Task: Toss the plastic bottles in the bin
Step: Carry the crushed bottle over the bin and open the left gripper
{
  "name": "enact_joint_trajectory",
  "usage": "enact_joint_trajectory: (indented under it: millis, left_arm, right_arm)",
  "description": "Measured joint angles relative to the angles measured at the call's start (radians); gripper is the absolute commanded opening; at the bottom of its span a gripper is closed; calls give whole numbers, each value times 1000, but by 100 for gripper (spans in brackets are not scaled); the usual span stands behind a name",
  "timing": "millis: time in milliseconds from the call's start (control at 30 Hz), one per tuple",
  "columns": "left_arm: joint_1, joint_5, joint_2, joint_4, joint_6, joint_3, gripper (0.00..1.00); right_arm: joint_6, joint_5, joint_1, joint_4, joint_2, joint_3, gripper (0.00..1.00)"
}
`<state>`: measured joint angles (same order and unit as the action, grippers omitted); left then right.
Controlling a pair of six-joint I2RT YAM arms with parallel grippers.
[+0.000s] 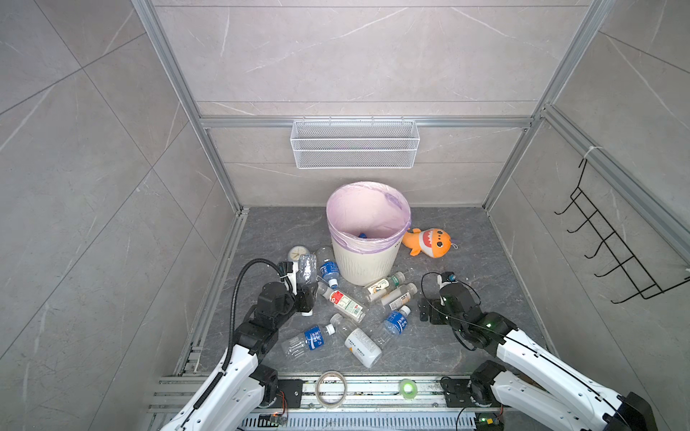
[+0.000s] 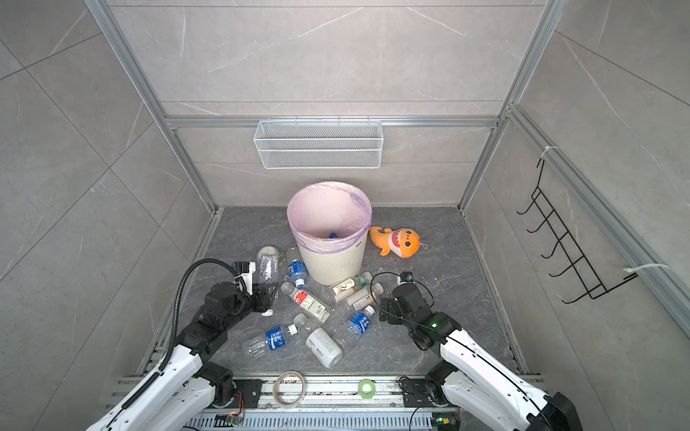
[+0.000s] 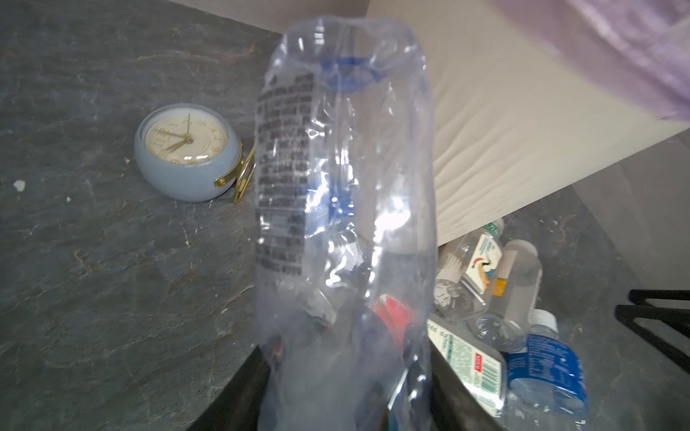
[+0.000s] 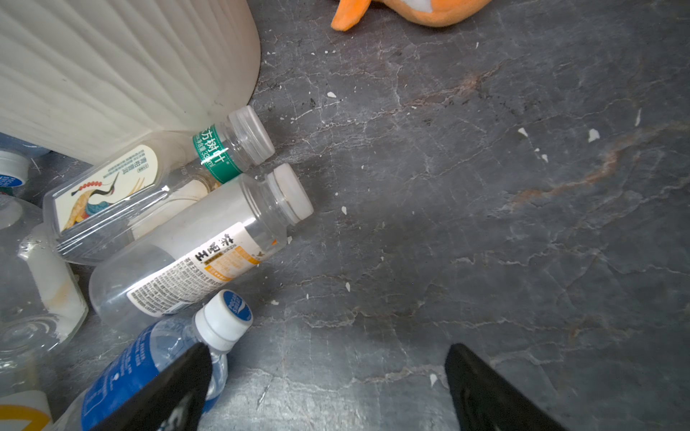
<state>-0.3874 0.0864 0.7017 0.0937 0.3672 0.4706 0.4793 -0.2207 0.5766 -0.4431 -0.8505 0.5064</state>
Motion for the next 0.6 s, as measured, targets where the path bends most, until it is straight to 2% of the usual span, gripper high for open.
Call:
enact_joint_trajectory:
  millis: [167, 367, 400, 433, 467, 533, 600]
  left_arm:
    - [0, 55, 63, 11, 0, 236, 54]
    - [-1, 191, 401, 3, -1, 716, 55]
    - [-1, 213, 475, 0, 0, 800, 61]
    - [-1, 237, 550, -8, 5, 875, 73]
    - [-1, 260, 618, -9, 13, 943, 99]
    - [-1, 293, 759, 10, 23, 1080, 100]
    - [-1, 301, 845, 21, 31, 1145, 100]
  right_arm:
    - [0, 0, 0, 0, 27, 0, 99]
    - [0, 0, 0, 0, 46, 0, 99]
    - [0, 0, 0, 0, 50, -1, 99]
    - [0, 0, 0, 2, 56, -3, 99]
    - [0, 0, 0, 3, 61, -5, 99]
    - [0, 0, 0, 4, 69, -6, 99]
    - [0, 0, 0, 7, 72, -6, 99]
